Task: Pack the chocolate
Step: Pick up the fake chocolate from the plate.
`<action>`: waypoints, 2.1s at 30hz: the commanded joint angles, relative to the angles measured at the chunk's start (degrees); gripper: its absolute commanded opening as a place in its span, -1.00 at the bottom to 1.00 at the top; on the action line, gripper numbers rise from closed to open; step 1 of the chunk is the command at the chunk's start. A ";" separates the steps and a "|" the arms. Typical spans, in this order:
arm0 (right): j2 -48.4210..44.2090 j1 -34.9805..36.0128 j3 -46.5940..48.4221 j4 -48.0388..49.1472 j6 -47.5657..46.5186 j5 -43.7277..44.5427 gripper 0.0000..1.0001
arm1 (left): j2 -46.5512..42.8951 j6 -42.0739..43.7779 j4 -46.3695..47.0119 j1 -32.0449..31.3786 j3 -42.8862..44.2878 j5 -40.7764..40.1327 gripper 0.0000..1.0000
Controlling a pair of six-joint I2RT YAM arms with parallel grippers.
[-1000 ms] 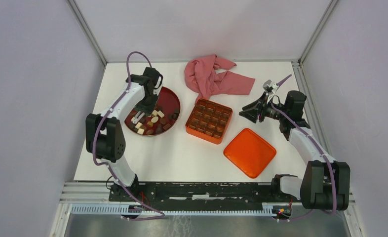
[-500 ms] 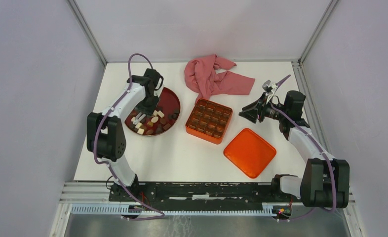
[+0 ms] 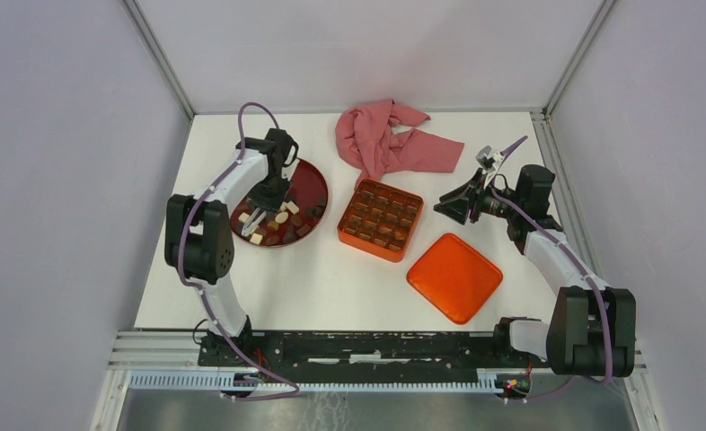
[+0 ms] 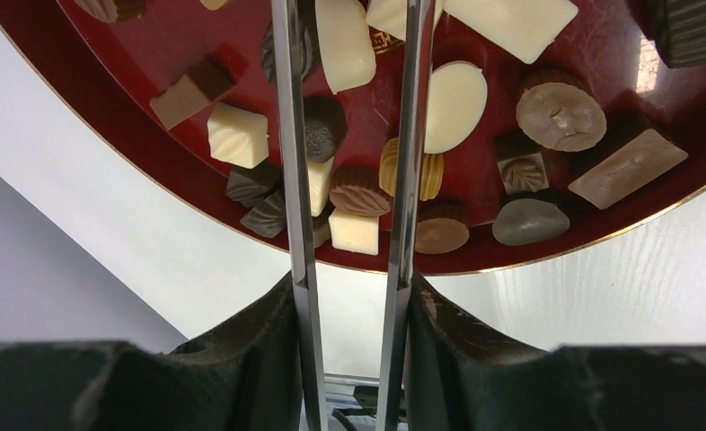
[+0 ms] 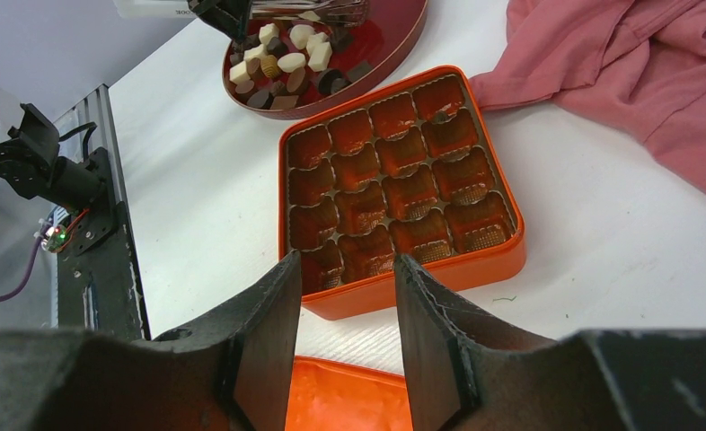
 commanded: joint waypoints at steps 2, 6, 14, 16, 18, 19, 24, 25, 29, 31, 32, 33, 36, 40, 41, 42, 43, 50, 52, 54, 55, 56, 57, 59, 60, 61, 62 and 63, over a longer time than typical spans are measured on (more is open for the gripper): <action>0.40 0.32 2.40 1.24 -0.07 -1.30 -0.03 | 0.89 -2.16 -1.26 0.56 3.05 0.89 -0.13; 0.45 0.35 2.41 1.19 -0.04 -1.22 -0.03 | 0.84 -4.74 -3.23 0.58 4.54 1.20 -0.15; 0.30 0.35 2.41 1.21 -0.05 -1.28 -0.03 | 0.18 -9.42 -4.88 1.95 3.70 0.97 -0.23; 0.20 0.35 2.41 1.14 -0.06 -1.40 -0.03 | 0.98 -11.18 -6.06 2.58 4.46 1.60 -0.29; 0.11 0.35 2.49 1.19 0.05 -1.50 -0.03 | 2.13 -12.73 -7.12 3.28 5.48 2.57 -0.39; 0.06 0.35 2.49 1.17 0.02 -1.51 -0.03 | 2.82 -13.58 -7.87 3.63 6.22 2.79 -0.42; -0.42 0.35 2.49 1.11 -0.11 -1.51 -0.03 | 3.47 -14.90 -8.91 4.07 8.03 3.37 -0.31; -0.41 0.35 2.49 1.13 -0.06 -1.52 -0.03 | 3.25 -14.91 -9.08 4.08 8.13 3.21 -0.26; -0.38 0.35 2.49 1.10 0.02 -1.56 -0.03 | 2.29 -14.84 -9.15 4.30 7.14 3.60 -0.17; -0.49 0.35 2.49 1.12 0.03 -1.60 -0.03 | 2.19 -14.95 -9.15 4.29 6.50 3.92 -0.17; -0.54 0.35 2.49 1.06 0.02 -1.59 -0.03 | 2.17 -15.09 -9.07 4.27 6.28 4.01 -0.17; -0.60 0.35 2.49 1.11 0.02 -1.52 -0.03 | 2.13 -15.17 -8.94 4.28 5.95 4.14 -0.17; -0.69 0.35 2.54 1.09 0.03 -1.61 -0.03 | 1.97 -15.39 -8.93 4.26 5.28 4.19 -0.16; -0.60 0.35 2.58 1.09 0.03 -1.64 -0.03 | 1.52 -15.82 -9.63 4.27 4.85 3.80 -0.15; -0.60 0.35 2.58 1.10 0.02 -1.67 -0.03 | 1.35 -15.95 -9.82 4.27 4.81 3.58 -0.15; -0.60 0.35 2.58 1.09 0.07 -1.74 -0.03 | 1.09 -16.10 -9.85 4.22 4.66 3.53 -0.14; -0.59 0.35 2.58 1.13 0.10 -1.76 -0.03 | 0.87 -16.27 -9.85 4.26 4.56 3.38 -0.14; -0.83 0.35 2.58 1.20 0.26 -1.94 -0.03 | 0.62 -16.59 -9.85 4.24 4.61 3.58 -0.21; -0.93 0.35 2.58 1.28 0.30 -1.89 -0.03 | 0.54 -16.59 -9.86 4.30 4.67 3.77 -0.37; -0.95 0.35 2.59 1.23 0.36 -1.89 -0.03 | 0.38 -16.65 -9.78 4.35 4.84 4.47 -0.57; -0.90 0.37 2.59 1.22 0.28 -1.89 -0.03 | 0.36 -16.60 -9.72 4.31 4.95 4.92 -0.67; -0.95 0.35 2.58 1.25 0.30 -1.88 -0.03 | 0.26 -16.61 -9.57 4.35 5.04 5.28 -0.80; -0.92 0.35 2.58 1.30 0.35 -1.89 -0.03 | 0.17 -16.56 -9.28 4.36 5.13 5.65 -0.93; -1.04 0.35 2.58 1.29 0.29 -1.87 -0.03 | -0.14 -16.44 -8.42 4.36 5.15 6.54 -0.96; -1.03 0.35 2.58 1.30 0.24 -1.81 -0.03 | -0.24 -16.39 -8.10 4.36 5.11 6.98 -0.96; -1.04 0.35 2.56 1.28 0.28 -1.85 -0.03 | -0.37 -16.35 -7.60 4.37 5.15 7.34 -0.96; -1.00 0.35 2.58 1.26 0.28 -1.82 -0.03 | -0.59 -16.44 -6.95 4.36 5.09 7.35 -0.96; -1.04 0.35 2.58 1.29 0.26 -1.84 -0.03 | -0.72 -16.50 -6.53 4.31 5.07 7.54 -0.96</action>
